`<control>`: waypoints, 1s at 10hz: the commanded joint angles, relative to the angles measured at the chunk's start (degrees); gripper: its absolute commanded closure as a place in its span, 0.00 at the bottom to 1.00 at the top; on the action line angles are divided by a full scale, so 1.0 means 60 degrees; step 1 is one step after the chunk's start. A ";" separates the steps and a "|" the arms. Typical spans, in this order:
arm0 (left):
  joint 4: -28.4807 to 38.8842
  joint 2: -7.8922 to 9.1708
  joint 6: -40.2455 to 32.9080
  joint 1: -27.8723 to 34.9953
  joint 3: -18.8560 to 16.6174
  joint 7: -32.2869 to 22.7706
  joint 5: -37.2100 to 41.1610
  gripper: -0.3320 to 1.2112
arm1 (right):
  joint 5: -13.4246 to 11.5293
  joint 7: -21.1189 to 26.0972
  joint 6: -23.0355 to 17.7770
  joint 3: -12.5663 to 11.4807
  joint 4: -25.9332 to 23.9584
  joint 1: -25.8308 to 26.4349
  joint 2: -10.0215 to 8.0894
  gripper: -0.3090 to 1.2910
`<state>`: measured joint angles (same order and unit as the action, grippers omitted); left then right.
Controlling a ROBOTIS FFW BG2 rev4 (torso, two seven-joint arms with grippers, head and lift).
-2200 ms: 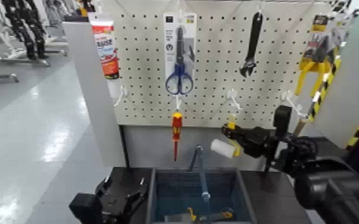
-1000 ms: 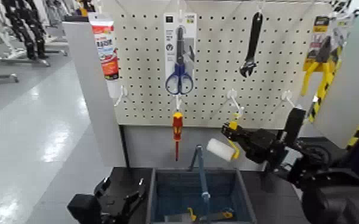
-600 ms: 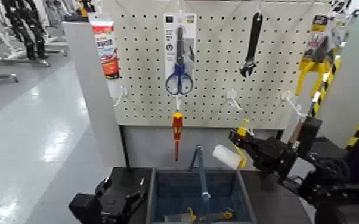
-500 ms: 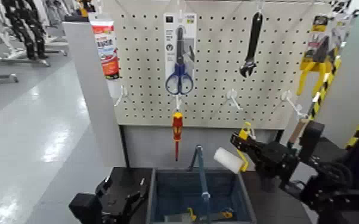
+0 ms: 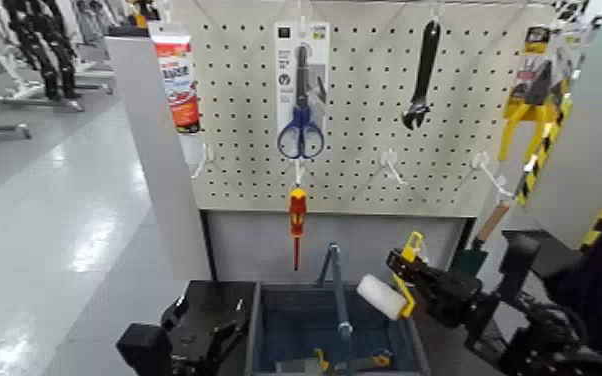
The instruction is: Put the yellow roller into the crate.
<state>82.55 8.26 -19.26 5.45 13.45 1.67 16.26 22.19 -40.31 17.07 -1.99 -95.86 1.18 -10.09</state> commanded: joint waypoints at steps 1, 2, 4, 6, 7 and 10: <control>-0.0004 -0.0015 0.0002 0.0000 0.0000 0.0000 0.0000 0.29 | 0.0331 0.0038 0.0071 0.0215 0.0536 0.0008 0.0071 0.98; -0.0004 -0.0015 0.0002 0.0000 0.0000 0.0000 0.0000 0.29 | 0.0492 0.0053 0.0100 0.0332 0.0800 0.0008 0.0086 0.98; -0.0004 -0.0015 0.0002 0.0000 0.0000 0.0000 0.0000 0.29 | 0.0711 0.0053 0.0027 0.0625 0.1371 0.0125 0.0130 0.98; -0.0004 -0.0015 -0.0013 0.0000 0.0000 0.0000 0.0000 0.29 | 0.0785 0.0068 0.0173 0.0860 0.1738 0.0301 0.0130 0.98; -0.0004 -0.0015 -0.0013 0.0015 -0.0015 0.0000 0.0000 0.29 | 0.0829 0.0141 0.0305 0.0874 0.1738 0.0301 0.0130 0.92; -0.0004 -0.0015 -0.0013 0.0030 -0.0044 0.0000 0.0000 0.29 | 0.0536 0.0097 0.0818 0.0757 0.1489 0.0286 0.0115 0.44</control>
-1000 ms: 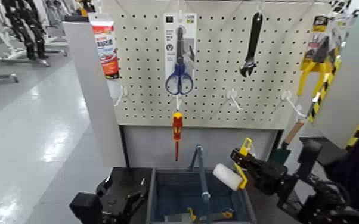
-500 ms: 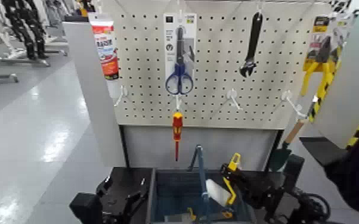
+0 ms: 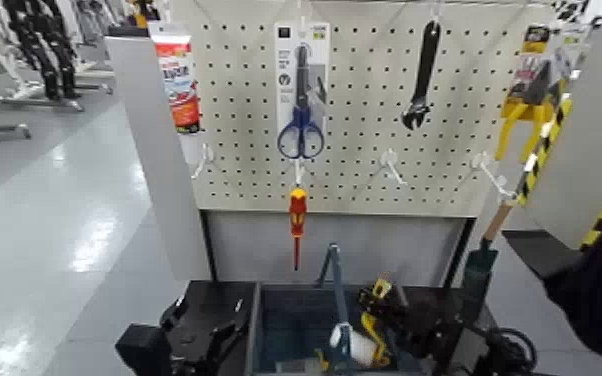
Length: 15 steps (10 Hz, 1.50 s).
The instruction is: Put the yellow roller into the crate.
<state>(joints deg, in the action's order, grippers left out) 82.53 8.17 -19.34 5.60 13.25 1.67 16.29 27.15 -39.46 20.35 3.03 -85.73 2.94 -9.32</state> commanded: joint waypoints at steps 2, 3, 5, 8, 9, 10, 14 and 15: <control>0.0015 0.0000 0.0000 0.0020 -0.0026 0.0000 0.0010 0.29 | -0.0658 -0.0016 0.0387 -0.0329 -0.0550 -0.0079 -0.0029 0.24; 0.0015 0.0000 -0.0014 0.0020 -0.0026 0.0000 0.0010 0.29 | -0.0951 0.0116 0.0387 -0.0432 -0.0799 -0.0153 -0.0014 0.24; 0.0000 -0.0014 -0.0014 0.0020 -0.0041 0.0000 0.0010 0.29 | -0.1083 0.0321 0.0270 -0.0519 -0.1049 -0.0285 0.0000 0.25; 0.0029 -0.0014 -0.0014 0.0049 -0.0056 0.0000 0.0025 0.29 | -0.1302 0.0966 -0.0521 -0.0739 -0.1400 -0.0753 0.0293 0.25; 0.0029 -0.0014 -0.0014 0.0049 -0.0070 0.0000 0.0025 0.29 | -0.1317 0.1347 -0.0917 -0.0798 -0.1547 -0.0988 0.0367 0.25; 0.0029 -0.0014 -0.0014 0.0064 -0.0070 0.0000 0.0025 0.29 | -0.1522 0.1815 -0.1092 -0.0915 -0.1840 -0.1281 0.0484 0.25; 0.0029 -0.0014 -0.0014 0.0064 -0.0070 0.0000 0.0025 0.29 | -0.2299 0.3324 -0.2396 -0.0974 -0.2484 -0.2306 0.0821 0.25; 0.0029 -0.0014 -0.0014 0.0064 -0.0070 0.0000 0.0025 0.29 | -0.2518 0.3837 -0.2850 -0.0944 -0.2601 -0.2614 0.0909 0.25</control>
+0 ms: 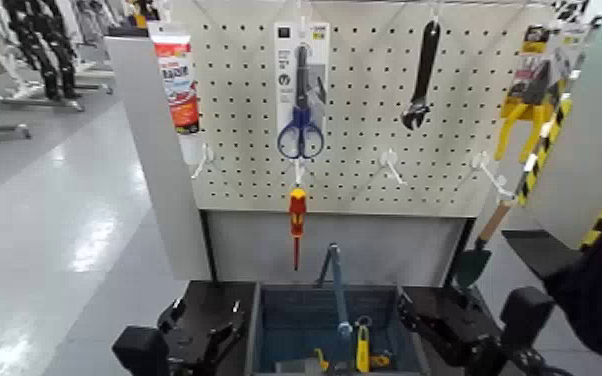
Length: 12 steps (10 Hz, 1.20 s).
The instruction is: Put the yellow roller into the crate.
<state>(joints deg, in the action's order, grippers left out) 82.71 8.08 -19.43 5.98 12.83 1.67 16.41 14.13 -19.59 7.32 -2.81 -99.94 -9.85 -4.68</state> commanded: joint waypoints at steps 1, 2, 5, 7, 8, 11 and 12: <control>0.0000 0.0000 -0.0014 0.0015 -0.0014 0.0000 -0.0011 0.29 | -0.0640 0.1038 -0.1029 0.0072 -0.0438 -0.0804 0.0268 0.25; 0.0000 0.0000 -0.0014 0.0029 -0.0014 0.0000 0.0004 0.29 | -0.0743 0.1419 -0.1410 0.0102 -0.0511 -0.1068 0.0327 0.25; 0.0000 0.0000 -0.0028 0.0029 -0.0043 0.0000 0.0004 0.29 | -0.1138 0.1771 -0.1952 0.0131 -0.0643 -0.1551 0.0546 0.25; 0.0014 0.0000 -0.0058 0.0044 -0.0058 0.0015 0.0004 0.29 | -0.1431 0.1800 -0.2274 0.0058 -0.0790 -0.1874 0.0634 0.25; 0.0014 0.0000 -0.0028 0.0059 -0.0058 0.0015 -0.0011 0.29 | -0.1534 0.1800 -0.2289 0.0058 -0.0892 -0.1962 0.0649 0.25; 0.0029 0.0000 -0.0058 0.0059 -0.0058 0.0015 0.0004 0.29 | -0.1651 0.1771 -0.2347 0.0072 -0.0980 -0.2167 0.0678 0.25; 0.0029 0.0000 -0.0058 0.0059 -0.0058 0.0015 0.0004 0.29 | -0.1680 0.1800 -0.2347 0.0087 -0.0951 -0.2167 0.0708 0.25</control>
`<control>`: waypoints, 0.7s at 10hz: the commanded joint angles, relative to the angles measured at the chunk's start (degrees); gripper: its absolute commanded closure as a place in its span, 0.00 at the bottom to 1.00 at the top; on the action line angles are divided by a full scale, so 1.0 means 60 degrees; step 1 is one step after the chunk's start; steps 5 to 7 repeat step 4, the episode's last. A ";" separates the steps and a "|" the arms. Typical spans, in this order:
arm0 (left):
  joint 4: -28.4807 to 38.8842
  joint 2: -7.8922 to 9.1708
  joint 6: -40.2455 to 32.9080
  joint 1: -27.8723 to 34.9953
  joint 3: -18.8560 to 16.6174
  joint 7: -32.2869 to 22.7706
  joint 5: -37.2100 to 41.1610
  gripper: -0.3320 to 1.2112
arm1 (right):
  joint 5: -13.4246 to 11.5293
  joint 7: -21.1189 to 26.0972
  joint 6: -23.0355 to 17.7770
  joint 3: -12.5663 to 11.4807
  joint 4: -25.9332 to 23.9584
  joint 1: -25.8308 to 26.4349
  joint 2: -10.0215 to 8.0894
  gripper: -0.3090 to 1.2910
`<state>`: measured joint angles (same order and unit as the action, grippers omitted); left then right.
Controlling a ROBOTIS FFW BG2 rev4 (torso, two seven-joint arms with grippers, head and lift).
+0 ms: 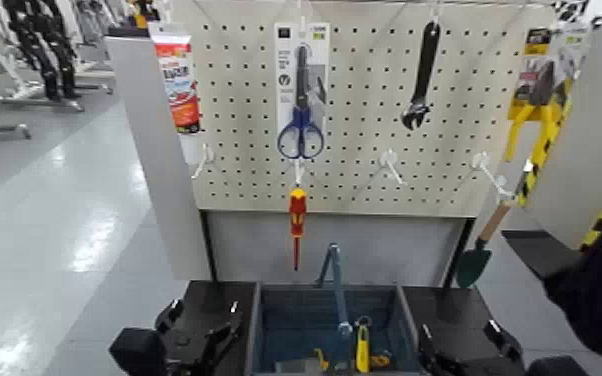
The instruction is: Put the yellow roller into the crate.
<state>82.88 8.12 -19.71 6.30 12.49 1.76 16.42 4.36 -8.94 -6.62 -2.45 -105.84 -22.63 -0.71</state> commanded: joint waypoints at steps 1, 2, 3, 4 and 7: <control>0.0001 -0.0006 0.0018 -0.0010 -0.0002 0.0000 -0.0012 0.29 | -0.0082 0.0026 -0.0053 0.0013 0.0033 -0.0022 0.0044 0.25; 0.0016 0.0008 0.0018 -0.0010 0.0013 0.0000 -0.0012 0.29 | -0.0096 0.0011 -0.0053 -0.0002 0.0033 -0.0022 0.0044 0.25; 0.0001 -0.0006 0.0018 -0.0010 0.0013 0.0000 0.0003 0.29 | -0.0082 -0.0018 0.0005 -0.0002 0.0033 0.0007 0.0044 0.26; 0.0001 0.0008 0.0033 -0.0039 0.0042 0.0000 -0.0012 0.29 | -0.0082 -0.0194 0.0108 -0.0031 0.0047 0.0051 0.0059 0.26; 0.0001 0.0008 0.0033 -0.0039 0.0042 0.0000 -0.0012 0.29 | -0.0082 -0.0194 0.0108 -0.0031 0.0047 0.0051 0.0059 0.26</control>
